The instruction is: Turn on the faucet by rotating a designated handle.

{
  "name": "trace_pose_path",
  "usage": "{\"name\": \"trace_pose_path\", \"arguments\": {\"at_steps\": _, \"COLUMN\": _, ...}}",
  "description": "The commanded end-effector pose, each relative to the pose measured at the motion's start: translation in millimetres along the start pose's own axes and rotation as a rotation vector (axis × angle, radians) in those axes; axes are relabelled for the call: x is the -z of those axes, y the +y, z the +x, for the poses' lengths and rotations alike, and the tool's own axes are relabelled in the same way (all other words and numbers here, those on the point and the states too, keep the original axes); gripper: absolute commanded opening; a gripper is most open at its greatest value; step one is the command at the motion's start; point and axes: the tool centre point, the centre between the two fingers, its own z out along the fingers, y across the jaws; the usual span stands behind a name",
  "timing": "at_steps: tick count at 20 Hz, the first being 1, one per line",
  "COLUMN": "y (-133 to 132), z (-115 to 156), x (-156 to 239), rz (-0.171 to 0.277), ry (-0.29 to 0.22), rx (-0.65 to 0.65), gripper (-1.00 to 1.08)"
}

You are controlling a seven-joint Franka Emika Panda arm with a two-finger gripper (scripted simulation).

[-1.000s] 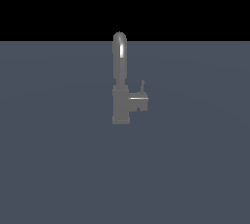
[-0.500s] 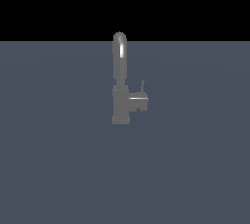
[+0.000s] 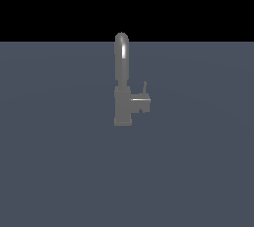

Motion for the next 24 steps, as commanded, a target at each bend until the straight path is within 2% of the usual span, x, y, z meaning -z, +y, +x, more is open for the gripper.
{"name": "trace_pose_path", "arguments": {"at_steps": 1, "y": 0.0, "z": 15.5, "x": -1.8, "rz": 0.035, "ry": -0.036, "rx": -0.036, "gripper": -1.00}}
{"name": "trace_pose_path", "arguments": {"at_steps": 24, "y": 21.9, "z": 154.9, "x": -49.7, "rz": 0.380, "ry": -0.389, "rx": -0.382, "gripper": -1.00}}
